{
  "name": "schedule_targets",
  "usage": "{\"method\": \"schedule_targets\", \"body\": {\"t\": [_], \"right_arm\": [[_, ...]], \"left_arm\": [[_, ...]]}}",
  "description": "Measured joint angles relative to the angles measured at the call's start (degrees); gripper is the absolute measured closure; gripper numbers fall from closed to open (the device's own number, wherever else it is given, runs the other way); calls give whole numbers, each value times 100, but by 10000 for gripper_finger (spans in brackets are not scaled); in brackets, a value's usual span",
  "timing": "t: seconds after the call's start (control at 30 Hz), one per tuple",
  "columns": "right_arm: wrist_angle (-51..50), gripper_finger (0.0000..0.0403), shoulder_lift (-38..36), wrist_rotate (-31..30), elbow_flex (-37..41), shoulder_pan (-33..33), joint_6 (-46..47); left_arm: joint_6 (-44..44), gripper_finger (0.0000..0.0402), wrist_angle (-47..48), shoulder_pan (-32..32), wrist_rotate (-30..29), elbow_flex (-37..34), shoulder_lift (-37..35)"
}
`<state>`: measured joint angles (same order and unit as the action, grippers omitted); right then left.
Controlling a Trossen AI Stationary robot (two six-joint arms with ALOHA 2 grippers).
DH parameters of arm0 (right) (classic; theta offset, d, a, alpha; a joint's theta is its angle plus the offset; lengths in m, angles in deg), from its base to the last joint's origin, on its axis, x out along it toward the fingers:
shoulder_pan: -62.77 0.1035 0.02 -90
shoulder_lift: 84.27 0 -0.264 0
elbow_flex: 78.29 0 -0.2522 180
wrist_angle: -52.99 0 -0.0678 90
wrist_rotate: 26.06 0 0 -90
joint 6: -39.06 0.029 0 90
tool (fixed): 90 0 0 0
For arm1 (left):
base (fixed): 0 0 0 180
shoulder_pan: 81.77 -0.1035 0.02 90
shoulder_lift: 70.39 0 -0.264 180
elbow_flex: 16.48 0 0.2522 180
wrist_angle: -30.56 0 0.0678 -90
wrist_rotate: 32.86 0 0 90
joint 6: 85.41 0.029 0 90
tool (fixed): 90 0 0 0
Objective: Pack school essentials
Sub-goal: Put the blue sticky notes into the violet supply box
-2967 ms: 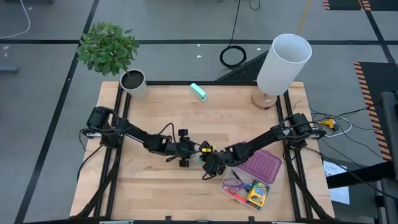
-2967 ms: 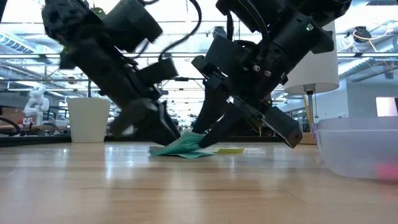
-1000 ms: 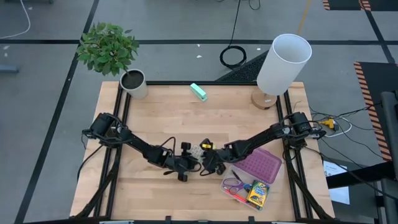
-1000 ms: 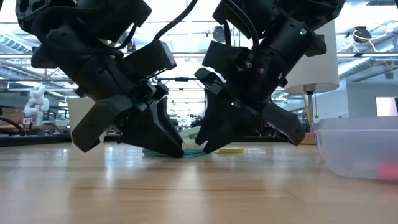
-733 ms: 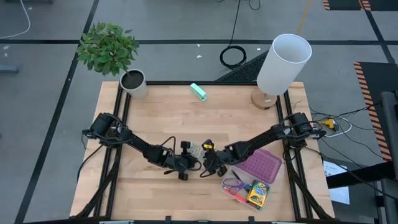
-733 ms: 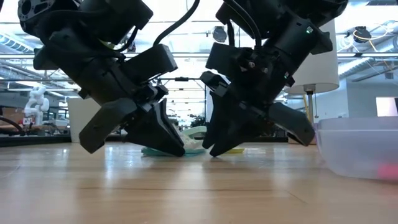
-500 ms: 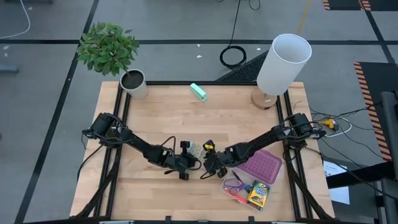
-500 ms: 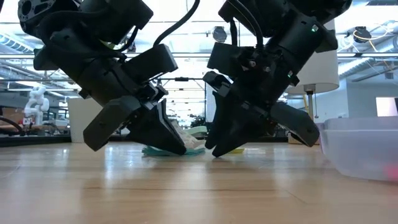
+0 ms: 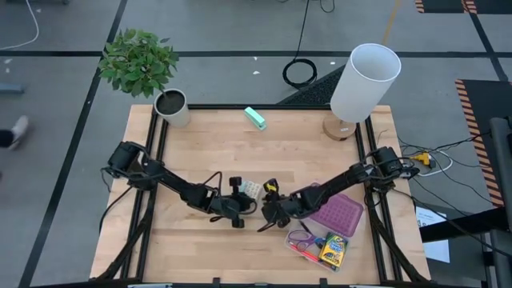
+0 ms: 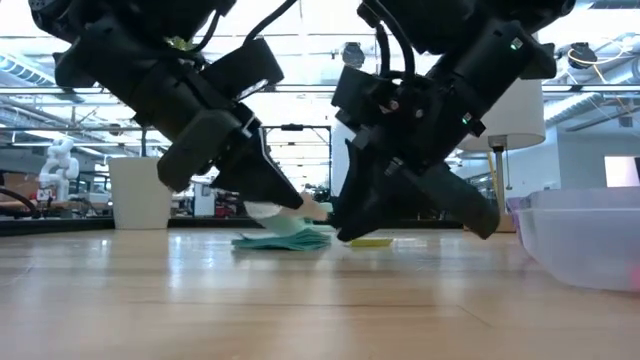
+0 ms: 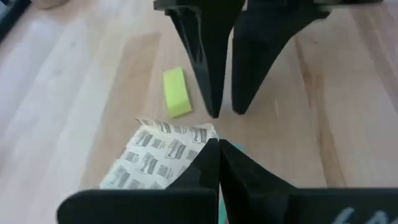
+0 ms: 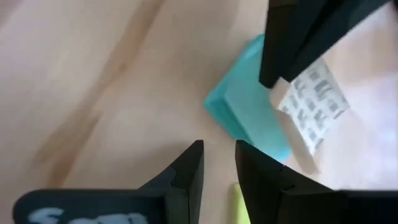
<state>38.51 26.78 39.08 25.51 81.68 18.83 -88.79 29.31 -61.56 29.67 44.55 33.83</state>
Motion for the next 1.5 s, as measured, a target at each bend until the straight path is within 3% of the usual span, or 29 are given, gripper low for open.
{"method": "schedule_targets", "body": {"t": [0.23, 0.57, 0.83, 1.13, 1.3, 1.37, 1.5], "right_arm": [[420, 302, 0, -664, 0, 187, -397], [629, 234, 2, -390, 0, 168, -318], [615, 243, 4, 31, 2, 87, -392], [620, 264, 4, 282, 2, 59, -253], [628, 268, 4, 234, 2, 25, -386], [601, 269, 4, 176, 2, -15, -435], [497, 269, 7, 53, 2, -101, -531]], "left_arm": [[-72, 401, 44, -2, -61, 9, -10], [-172, 399, 282, 44, -119, 22, -115], [-471, 353, 970, 13, 447, 9, -215], [-647, 293, 1881, -199, 366, 13, -1076], [-550, 312, 2032, -790, 1077, -106, -990], [-529, 329, 1785, -983, 1556, -130, -815], [-320, 365, 1299, -1058, 1964, -133, -493]]}}
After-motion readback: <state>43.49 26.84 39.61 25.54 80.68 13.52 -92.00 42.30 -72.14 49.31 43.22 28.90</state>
